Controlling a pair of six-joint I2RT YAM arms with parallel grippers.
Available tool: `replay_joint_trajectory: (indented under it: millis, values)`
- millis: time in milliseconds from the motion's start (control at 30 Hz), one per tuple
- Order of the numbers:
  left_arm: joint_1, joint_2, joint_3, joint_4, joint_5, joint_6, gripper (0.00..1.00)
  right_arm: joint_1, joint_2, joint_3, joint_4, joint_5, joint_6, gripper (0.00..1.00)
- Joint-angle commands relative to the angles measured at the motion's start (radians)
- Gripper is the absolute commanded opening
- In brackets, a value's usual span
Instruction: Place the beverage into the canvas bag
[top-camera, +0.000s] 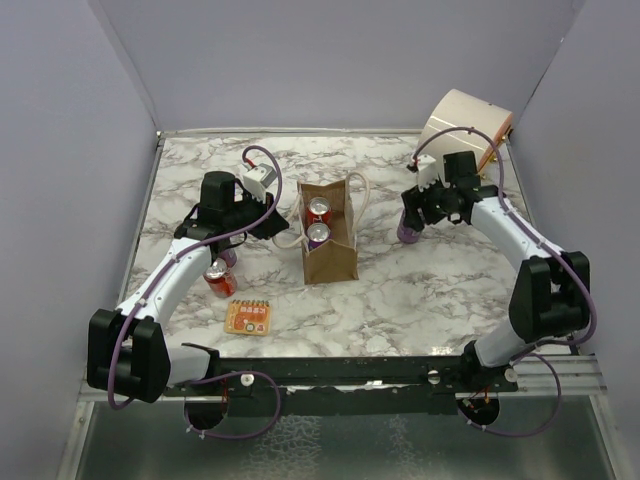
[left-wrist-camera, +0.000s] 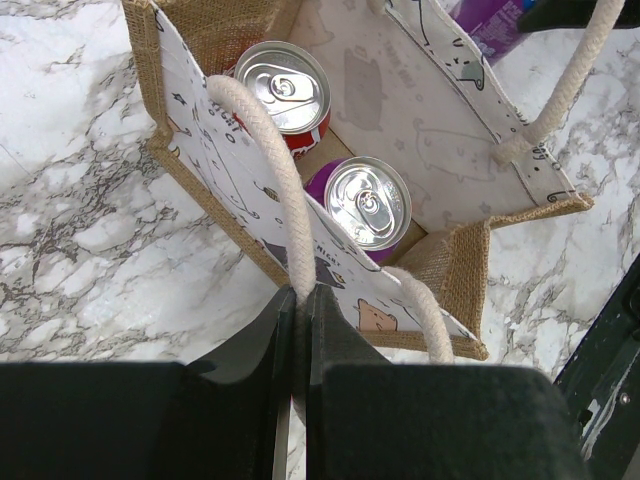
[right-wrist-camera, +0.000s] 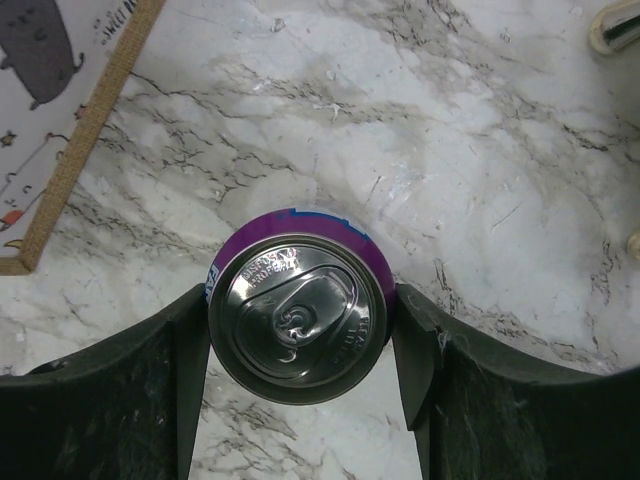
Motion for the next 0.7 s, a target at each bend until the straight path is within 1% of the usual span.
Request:
replay_joint_trajectory:
  millis: [0,267,433,533,667]
  values:
    - [-0.007,-0.013,0.012,0.009,0.014,0.012,0.00,-0.004,-0.139,0.099,0.009,-0.075,-0.010,0.33]
    - [-0.006,-0.007,0.024,0.001,0.018,0.013,0.00,-0.003,-0.212,0.275,-0.079,-0.205,-0.017,0.29]
    - [-0.008,-0.003,0.029,-0.002,0.017,0.017,0.00,0.014,-0.235,0.387,-0.084,-0.308,0.008,0.25]
    - [-0.008,-0.001,0.033,-0.004,0.017,0.017,0.00,0.056,-0.245,0.443,-0.072,-0.339,0.011,0.23]
    - [-0.008,-0.001,0.035,-0.007,0.015,0.018,0.00,0.152,-0.226,0.526,-0.087,-0.332,-0.007,0.23]
